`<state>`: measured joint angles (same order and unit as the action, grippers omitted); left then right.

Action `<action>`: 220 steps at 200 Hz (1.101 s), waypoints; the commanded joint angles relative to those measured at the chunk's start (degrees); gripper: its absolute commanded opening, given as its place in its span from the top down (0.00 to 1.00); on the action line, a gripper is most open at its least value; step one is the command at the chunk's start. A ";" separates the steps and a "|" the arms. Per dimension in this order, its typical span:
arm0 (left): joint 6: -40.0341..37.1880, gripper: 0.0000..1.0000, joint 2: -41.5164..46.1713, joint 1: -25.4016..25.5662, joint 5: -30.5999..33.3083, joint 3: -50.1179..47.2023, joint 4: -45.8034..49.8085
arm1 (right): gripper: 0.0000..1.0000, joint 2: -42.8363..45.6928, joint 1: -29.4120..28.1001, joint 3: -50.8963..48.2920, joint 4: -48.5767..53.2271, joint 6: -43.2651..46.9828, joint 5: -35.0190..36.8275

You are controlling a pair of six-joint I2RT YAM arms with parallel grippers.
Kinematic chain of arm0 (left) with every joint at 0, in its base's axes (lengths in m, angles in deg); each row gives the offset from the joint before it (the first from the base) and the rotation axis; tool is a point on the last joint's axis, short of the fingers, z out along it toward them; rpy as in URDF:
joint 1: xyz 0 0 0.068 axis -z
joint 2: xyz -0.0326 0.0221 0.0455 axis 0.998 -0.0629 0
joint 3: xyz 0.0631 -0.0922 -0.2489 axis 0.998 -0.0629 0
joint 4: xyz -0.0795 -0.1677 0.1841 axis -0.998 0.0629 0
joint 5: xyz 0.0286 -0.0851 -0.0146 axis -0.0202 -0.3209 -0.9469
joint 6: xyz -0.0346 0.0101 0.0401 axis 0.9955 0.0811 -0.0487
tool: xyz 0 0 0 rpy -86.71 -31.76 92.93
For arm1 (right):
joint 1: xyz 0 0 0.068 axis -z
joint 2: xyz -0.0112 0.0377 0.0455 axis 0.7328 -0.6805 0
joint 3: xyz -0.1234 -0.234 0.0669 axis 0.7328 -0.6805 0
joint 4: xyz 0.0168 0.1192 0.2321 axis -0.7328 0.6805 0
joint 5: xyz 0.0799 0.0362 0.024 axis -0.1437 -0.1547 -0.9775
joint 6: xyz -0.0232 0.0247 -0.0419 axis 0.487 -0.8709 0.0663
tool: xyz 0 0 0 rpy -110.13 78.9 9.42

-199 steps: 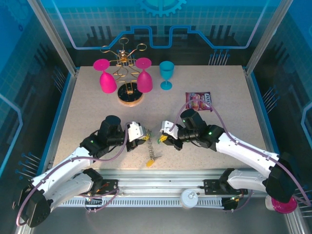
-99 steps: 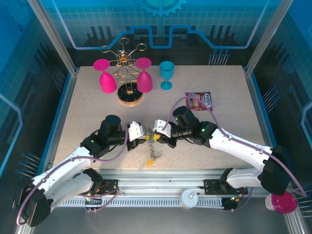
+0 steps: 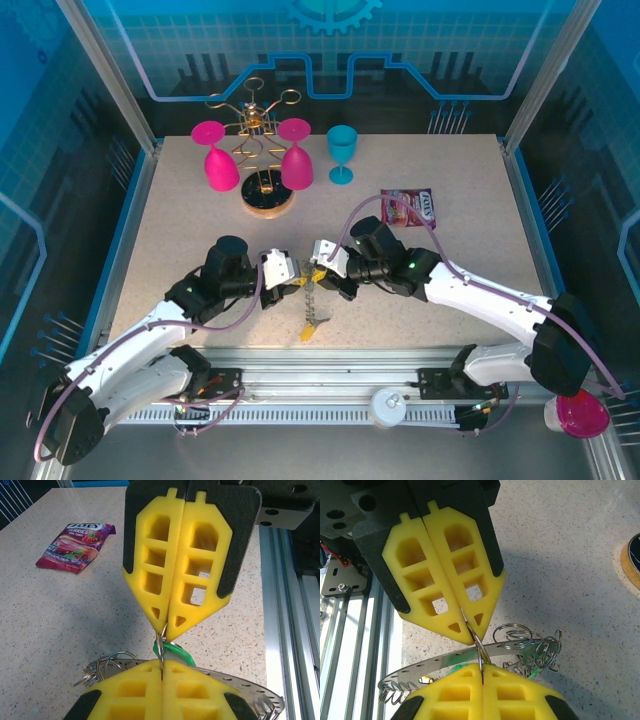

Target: Put the keys on the keyring

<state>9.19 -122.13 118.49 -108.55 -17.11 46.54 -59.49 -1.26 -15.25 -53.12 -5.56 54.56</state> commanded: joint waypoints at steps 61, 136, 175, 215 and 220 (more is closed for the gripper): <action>-1.95 1.00 0.02 0.45 -1.45 1.18 -0.56 | 1.00 0.23 -0.66 1.56 -3.83 -2.23 -1.04; -3.37 1.00 0.33 0.45 1.18 1.23 0.26 | 1.00 -0.12 -0.77 2.23 -3.31 -2.33 -0.79; -3.73 1.00 1.10 0.48 2.45 0.99 -0.29 | 1.00 -0.79 -1.01 2.57 -2.99 -3.17 0.41; -3.74 1.00 2.04 0.42 1.98 0.44 -0.78 | 1.00 -2.44 -1.01 3.46 -1.45 -4.66 2.70; -3.71 1.00 2.16 0.49 1.95 0.44 -0.78 | 1.00 -2.54 -1.01 3.53 -1.30 -4.92 3.09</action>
<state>6.50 -121.56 118.49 -104.88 -17.11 46.76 -61.04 -1.52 -13.76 -53.95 -8.68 55.21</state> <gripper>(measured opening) 0.050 0.065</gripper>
